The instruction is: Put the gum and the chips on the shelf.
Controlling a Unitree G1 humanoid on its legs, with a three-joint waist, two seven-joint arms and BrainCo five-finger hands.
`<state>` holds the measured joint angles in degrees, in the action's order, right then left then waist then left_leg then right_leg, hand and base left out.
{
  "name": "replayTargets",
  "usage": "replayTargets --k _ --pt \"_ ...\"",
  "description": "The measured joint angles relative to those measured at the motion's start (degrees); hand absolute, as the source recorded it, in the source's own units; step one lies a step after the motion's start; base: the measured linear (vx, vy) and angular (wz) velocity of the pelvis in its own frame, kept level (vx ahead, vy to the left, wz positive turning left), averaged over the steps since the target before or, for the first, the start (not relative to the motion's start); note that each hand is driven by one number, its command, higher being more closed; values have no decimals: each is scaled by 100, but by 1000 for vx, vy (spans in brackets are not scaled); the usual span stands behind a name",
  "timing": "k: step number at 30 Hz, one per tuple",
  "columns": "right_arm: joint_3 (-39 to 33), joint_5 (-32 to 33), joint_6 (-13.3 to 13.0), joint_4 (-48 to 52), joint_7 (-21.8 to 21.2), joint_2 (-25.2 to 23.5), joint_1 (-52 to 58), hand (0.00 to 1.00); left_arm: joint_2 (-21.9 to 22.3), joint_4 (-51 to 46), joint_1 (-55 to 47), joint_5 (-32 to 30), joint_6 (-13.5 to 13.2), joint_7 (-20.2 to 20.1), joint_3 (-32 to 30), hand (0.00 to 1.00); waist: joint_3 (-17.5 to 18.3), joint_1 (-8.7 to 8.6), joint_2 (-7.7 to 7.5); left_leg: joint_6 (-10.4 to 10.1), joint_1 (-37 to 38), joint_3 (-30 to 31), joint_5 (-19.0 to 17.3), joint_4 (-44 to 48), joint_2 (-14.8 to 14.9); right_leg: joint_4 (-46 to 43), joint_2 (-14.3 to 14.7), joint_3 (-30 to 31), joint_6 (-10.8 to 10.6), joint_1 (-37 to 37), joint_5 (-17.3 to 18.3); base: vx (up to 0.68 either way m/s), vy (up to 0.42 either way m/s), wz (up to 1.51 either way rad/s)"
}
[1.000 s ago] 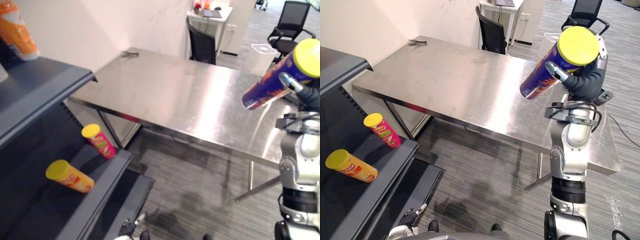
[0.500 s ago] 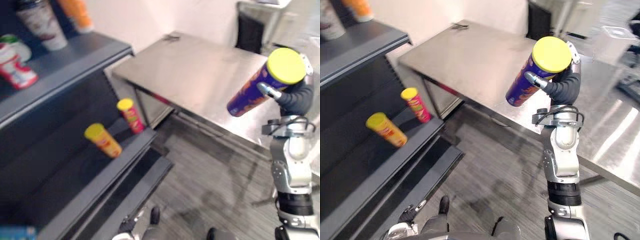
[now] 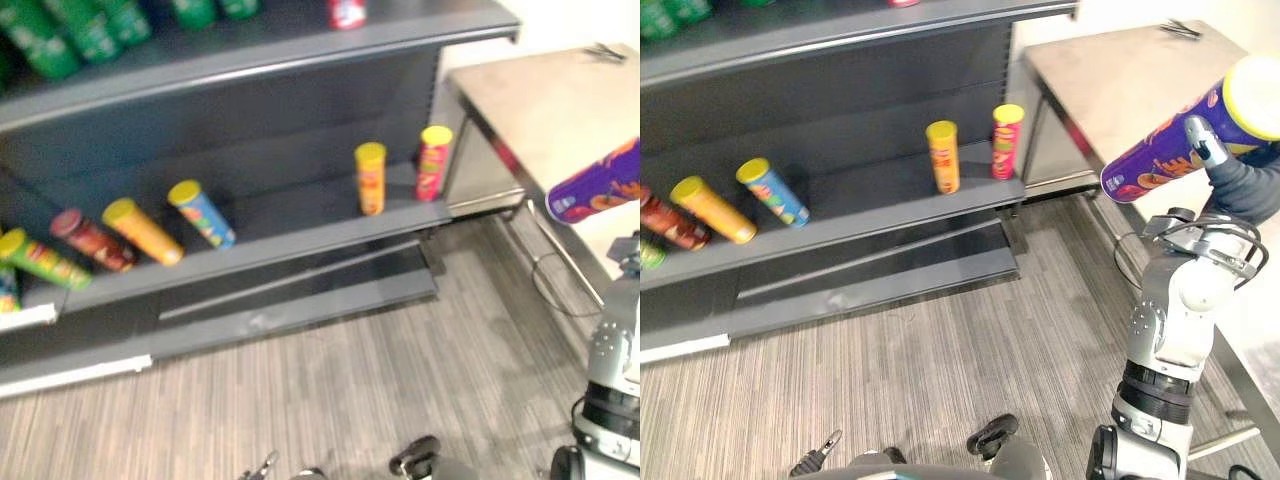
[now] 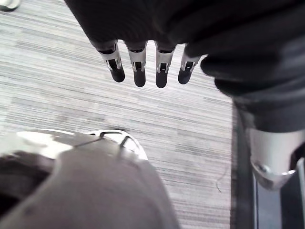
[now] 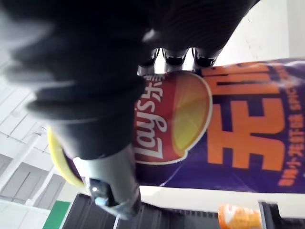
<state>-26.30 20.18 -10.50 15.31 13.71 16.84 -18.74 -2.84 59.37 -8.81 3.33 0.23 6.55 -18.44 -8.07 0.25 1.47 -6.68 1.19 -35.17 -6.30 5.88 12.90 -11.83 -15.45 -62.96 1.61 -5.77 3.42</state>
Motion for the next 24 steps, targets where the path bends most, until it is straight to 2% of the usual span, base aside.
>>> replayTargets --k 5,8,11,17,24 --pt "-1 -192 -8 -7 164 -30 19 100 -40 12 -67 -224 -4 18 -6 0 -1 -3 -59 189 -102 34 4 2 -372 212 -275 180 -4 -12 -741 -140 252 11" --pt "17 -413 8 -42 231 -74 55 100 -96 11 -45 -180 -11 59 -179 0 -31 20 -127 268 -80 -8 -33 31 -444 386 -273 546 -99 -8 -1094 -78 156 -4" --pt "51 -445 14 -47 222 -163 55 100 -182 11 -47 -169 -10 93 -234 0 -115 77 -271 305 -6 -35 -28 21 -506 437 -281 763 -127 -8 -1117 -28 48 -8" --pt "211 -438 24 -60 178 -164 124 100 -94 0 7 -165 -14 86 -232 0 -134 123 -252 402 24 -31 43 -251 -551 482 -228 858 -127 -12 -1116 -4 -5 1" --pt "533 -433 56 -322 -42 -242 128 100 -48 -111 10 -116 -26 -9 -287 0 -197 166 -333 425 -54 144 151 -347 -625 544 -253 819 -127 -1 -1117 41 19 12"
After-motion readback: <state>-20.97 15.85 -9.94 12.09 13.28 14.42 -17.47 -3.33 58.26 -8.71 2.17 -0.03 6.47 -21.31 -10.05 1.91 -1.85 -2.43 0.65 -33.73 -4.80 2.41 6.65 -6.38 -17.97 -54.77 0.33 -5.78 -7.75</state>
